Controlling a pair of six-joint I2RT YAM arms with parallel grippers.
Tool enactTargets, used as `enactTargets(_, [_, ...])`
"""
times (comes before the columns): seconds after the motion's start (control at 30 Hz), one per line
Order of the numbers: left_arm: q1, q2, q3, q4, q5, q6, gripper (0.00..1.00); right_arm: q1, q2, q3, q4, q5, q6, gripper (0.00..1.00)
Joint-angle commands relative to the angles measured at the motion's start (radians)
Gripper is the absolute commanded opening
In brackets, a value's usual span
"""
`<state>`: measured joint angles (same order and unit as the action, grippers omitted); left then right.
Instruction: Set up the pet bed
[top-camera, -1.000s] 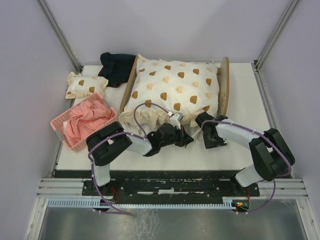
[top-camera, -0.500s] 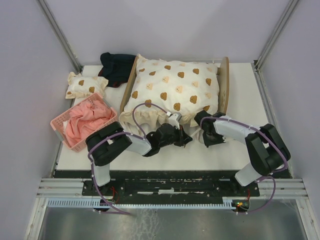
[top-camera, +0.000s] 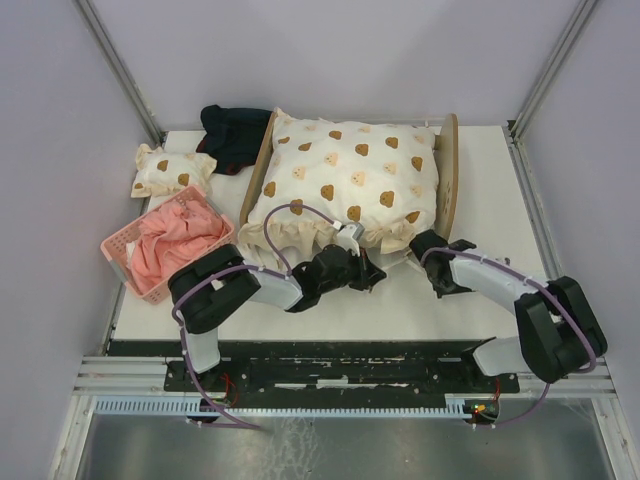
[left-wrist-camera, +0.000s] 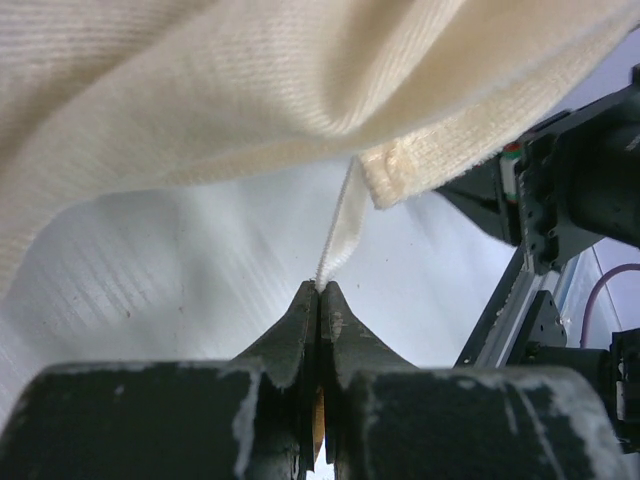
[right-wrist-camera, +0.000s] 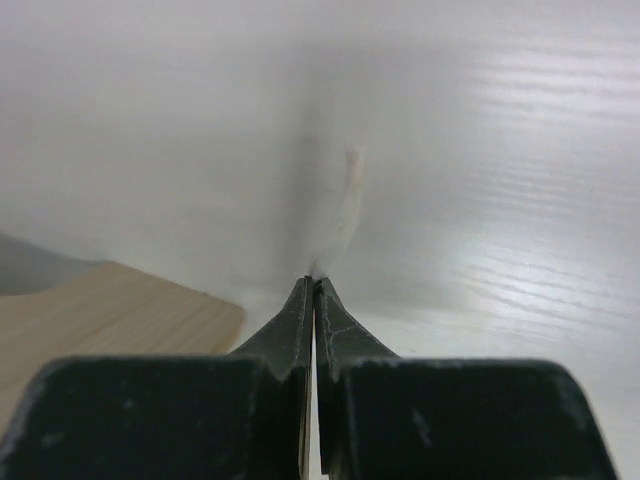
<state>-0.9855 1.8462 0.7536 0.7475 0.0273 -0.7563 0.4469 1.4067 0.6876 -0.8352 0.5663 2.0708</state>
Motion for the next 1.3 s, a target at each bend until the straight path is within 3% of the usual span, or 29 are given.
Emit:
enactTargets(0.0, [-0.008,0.006,0.038,0.052,-0.007,0.031,0.03,-0.004,-0.132,0.021,-0.001,0.309,0.003,0.02])
enactTargets(0.13, [-0.009,0.011,0.049,0.065,0.002,0.038,0.03,-0.003,-0.246,-0.062,0.197,0.332,-0.371,0.02])
enactTargets(0.2, [-0.009,0.007,0.051,0.07,0.005,0.041,0.03,-0.001,-0.317,-0.13,0.269,0.317,-0.468,0.02])
enactTargets(0.3, [-0.009,0.001,0.046,0.083,0.005,0.041,0.03,0.017,-0.428,-0.235,0.492,0.27,-0.74,0.02])
enactTargets(0.53, [-0.009,-0.004,0.02,0.125,0.003,0.021,0.03,0.039,-0.619,-0.337,0.724,0.182,-1.135,0.02])
enactTargets(0.93, [-0.009,0.017,0.012,0.157,0.015,-0.003,0.03,0.065,-0.746,-0.436,0.903,-0.045,-1.586,0.02])
enactTargets(1.27, [-0.01,0.017,0.007,0.162,0.021,-0.008,0.03,0.066,-0.722,-0.353,0.868,-0.219,-1.818,0.02])
